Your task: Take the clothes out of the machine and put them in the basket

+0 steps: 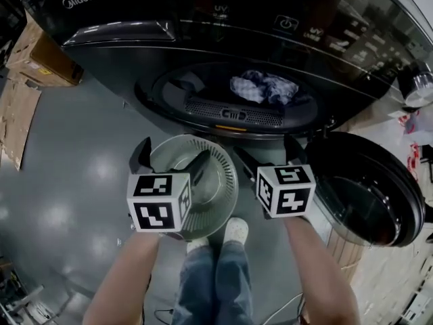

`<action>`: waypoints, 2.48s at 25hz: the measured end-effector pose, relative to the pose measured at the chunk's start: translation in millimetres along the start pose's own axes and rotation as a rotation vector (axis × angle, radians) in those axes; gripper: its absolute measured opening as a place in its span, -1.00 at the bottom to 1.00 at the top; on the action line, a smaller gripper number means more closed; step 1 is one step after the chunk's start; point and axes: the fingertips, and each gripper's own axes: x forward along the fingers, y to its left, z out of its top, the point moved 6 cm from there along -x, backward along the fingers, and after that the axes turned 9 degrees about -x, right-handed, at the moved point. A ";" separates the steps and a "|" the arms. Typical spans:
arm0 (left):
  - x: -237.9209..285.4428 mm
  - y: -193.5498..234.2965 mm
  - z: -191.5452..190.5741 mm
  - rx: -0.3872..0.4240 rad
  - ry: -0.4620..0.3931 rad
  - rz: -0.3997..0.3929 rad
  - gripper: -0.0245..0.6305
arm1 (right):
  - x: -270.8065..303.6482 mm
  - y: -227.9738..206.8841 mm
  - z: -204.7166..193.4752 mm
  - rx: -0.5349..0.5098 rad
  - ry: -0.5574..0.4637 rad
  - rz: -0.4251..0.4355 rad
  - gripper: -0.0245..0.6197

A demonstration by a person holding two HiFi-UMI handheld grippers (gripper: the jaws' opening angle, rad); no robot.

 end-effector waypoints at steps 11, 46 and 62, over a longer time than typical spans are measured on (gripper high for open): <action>38.3 10.8 -6.9 -0.018 0.000 0.040 0.81 | 81.1 -24.4 15.3 -0.164 -0.001 -0.050 0.73; 108.6 15.3 -9.9 -0.068 0.005 0.069 0.81 | 215.1 -91.1 15.4 -0.484 0.470 -0.010 -0.83; 47.1 -1.7 4.4 -0.023 0.047 0.048 0.81 | 103.6 -54.8 45.0 -0.379 0.182 0.044 -0.83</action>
